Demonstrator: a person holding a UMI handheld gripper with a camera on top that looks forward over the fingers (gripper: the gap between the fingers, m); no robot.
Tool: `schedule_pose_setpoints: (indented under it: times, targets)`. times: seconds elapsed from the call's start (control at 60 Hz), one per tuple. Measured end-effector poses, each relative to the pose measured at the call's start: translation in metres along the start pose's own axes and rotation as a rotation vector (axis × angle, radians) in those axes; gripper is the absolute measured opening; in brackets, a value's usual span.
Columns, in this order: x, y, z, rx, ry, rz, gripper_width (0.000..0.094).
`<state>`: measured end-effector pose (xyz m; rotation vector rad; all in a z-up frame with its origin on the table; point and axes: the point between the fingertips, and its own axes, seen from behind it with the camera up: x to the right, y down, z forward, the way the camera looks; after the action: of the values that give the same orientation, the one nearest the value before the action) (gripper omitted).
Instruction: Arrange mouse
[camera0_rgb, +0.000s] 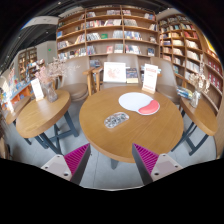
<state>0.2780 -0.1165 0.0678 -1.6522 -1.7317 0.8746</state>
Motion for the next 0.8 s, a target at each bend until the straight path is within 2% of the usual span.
schedule_pose_setpoints:
  times: [0.183,0.433,0.8]
  targets:
    - [-0.006,-0.007,0.043,0.067,0.026,0.015,0.0859]
    - [-0.017,-0.008,0.101,0.098,0.034,0.052,0.0860]
    - [-0.017,-0.026,0.167,0.062,0.065,0.018,0.0850]
